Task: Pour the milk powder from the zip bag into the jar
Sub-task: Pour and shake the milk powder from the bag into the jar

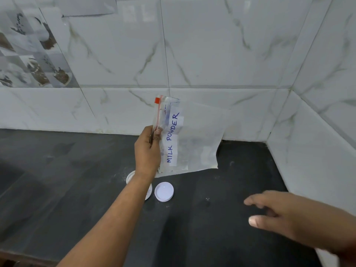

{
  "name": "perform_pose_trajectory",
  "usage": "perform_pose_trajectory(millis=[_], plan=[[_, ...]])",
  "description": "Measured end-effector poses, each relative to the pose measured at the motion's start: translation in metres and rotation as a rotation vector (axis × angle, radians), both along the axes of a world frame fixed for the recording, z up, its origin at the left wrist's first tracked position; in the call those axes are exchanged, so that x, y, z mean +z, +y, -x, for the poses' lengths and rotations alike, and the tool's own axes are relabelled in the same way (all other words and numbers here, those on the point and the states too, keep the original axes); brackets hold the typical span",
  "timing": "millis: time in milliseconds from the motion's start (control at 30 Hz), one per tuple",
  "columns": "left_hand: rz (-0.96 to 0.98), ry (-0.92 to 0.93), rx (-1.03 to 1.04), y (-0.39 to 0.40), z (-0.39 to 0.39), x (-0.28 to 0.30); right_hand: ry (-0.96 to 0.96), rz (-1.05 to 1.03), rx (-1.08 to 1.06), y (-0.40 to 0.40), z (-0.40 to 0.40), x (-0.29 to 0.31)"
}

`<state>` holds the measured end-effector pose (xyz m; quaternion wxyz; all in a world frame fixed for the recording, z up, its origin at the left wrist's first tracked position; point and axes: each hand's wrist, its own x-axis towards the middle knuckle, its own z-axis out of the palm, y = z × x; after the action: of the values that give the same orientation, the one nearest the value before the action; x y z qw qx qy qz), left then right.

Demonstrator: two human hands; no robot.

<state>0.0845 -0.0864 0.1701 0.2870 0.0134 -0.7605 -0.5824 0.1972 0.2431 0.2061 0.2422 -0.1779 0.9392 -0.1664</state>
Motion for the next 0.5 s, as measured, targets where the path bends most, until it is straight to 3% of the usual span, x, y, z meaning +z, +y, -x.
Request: perform_pose_trajectory(millis=[67,200,333,400,500], plan=[[-0.007,0.001,-0.021,0.004,-0.002,0.001,-0.067,0.180,-0.096,-0.011,0.025,-0.014],[-0.053,-0.009,-0.066,0.014,-0.004,0.007,0.079,0.697,-0.541,-0.035,0.075,-0.056],[-0.096,-0.028,-0.084,0.019,-0.007,0.013,-0.179,1.187,-0.738,-0.048,0.111,-0.082],[-0.101,-0.017,-0.085,0.014,-0.007,0.013,-0.177,1.317,-0.748,-0.055,0.117,-0.083],[-0.083,-0.030,-0.048,-0.001,-0.004,0.007,-0.073,1.338,-0.750,-0.068,0.122,-0.076]])
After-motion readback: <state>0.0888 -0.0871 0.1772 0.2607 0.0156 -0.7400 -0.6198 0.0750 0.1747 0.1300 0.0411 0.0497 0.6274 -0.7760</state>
